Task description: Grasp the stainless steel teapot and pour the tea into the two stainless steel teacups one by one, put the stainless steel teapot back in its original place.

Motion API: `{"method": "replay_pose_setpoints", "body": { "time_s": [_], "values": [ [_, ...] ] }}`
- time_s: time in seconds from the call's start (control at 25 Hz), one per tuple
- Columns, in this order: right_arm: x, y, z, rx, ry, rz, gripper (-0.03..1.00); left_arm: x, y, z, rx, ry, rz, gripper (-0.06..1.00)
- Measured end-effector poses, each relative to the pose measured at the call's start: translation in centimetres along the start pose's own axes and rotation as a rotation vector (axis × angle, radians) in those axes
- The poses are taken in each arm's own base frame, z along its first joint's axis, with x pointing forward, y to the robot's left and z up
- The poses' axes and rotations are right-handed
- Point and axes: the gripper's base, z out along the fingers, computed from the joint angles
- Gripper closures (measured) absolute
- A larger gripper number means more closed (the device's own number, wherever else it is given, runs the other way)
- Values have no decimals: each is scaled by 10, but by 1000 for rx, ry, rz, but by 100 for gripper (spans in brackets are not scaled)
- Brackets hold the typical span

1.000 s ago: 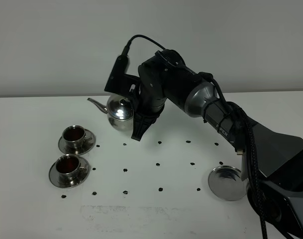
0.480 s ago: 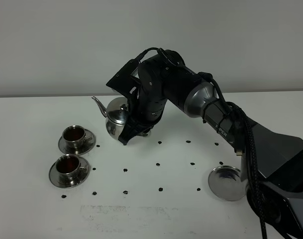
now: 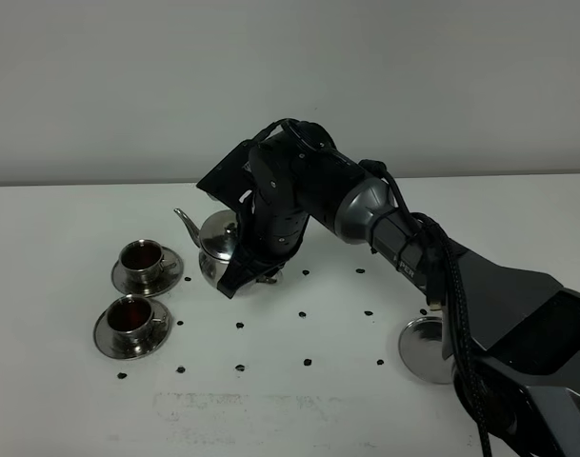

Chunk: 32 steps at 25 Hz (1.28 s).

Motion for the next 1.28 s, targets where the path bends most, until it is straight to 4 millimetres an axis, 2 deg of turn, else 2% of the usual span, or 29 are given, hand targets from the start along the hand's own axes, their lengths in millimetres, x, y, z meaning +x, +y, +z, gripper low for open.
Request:
{"method": "replay_pose_setpoints", "body": {
  "time_s": [0.24,0.44,0.8,0.92,1.04,1.28],
  "values": [
    [4,1,12,-2,33,2,78,0,0,0,0,0,0,64],
    [3,-1,4,17,28,-3,78,0,0,0,0,0,0,64],
    [-5,-11,-57,83,-63,-8,78,0,0,0,0,0,0,64],
    [8,-16,-63,84,-44,-3,78,0,0,0,0,0,0,64],
    [31,-23,-66,82,27,10,78,0,0,0,0,0,0,64],
    [78,-37,-95,109,95,135,78,0,0,0,0,0,0,64]
  ]
}}
